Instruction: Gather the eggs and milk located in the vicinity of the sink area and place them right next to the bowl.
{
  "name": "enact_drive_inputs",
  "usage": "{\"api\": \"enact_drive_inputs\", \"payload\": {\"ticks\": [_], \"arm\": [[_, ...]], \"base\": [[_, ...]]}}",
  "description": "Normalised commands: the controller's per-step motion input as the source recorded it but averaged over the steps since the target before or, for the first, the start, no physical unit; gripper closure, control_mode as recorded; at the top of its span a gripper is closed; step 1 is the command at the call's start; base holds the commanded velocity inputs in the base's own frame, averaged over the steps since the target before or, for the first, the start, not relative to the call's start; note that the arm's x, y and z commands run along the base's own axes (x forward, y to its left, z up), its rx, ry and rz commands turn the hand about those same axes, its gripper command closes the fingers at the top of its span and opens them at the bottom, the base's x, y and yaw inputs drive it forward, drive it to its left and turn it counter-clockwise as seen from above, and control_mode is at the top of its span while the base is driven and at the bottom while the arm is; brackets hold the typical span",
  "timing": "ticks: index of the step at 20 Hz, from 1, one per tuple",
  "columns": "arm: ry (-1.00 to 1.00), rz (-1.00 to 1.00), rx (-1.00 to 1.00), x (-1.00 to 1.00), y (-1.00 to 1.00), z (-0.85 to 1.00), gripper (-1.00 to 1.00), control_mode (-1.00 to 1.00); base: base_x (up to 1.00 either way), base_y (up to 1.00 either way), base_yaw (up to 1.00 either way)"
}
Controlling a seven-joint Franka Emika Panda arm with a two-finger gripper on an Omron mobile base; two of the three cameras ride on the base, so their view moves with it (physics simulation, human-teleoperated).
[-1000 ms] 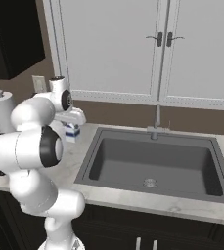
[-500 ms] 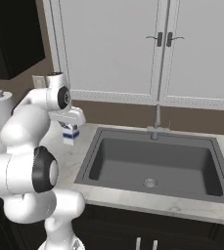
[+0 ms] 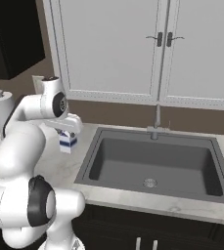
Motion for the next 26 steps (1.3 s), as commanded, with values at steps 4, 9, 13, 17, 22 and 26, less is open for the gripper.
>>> {"api": "enact_drive_inputs", "payload": {"ticks": [4,9,13,17,22,26], "arm": [[0.0,0.0,0.0,-0.33,-0.16,0.0,1.0,-1.0],[0.0,0.0,0.0,-0.07,-0.07,0.0,1.0,-1.0],[0.0,0.0,0.0,0.0,0.0,0.0,1.0,-1.0],[0.0,0.0,0.0,0.0,0.0,0.0,1.0,-1.0],[0.0,0.0,0.0,0.0,-0.01,0.0,1.0,1.0],[0.0,0.0,0.0,0.0,0.0,0.0,1.0,1.0]], "base": [[0.0,0.0,0.0],[0.0,0.0,0.0],[0.0,0.0,0.0],[0.0,0.0,0.0],[0.0,-0.03,0.0],[-0.01,-0.32,0.0]]}}
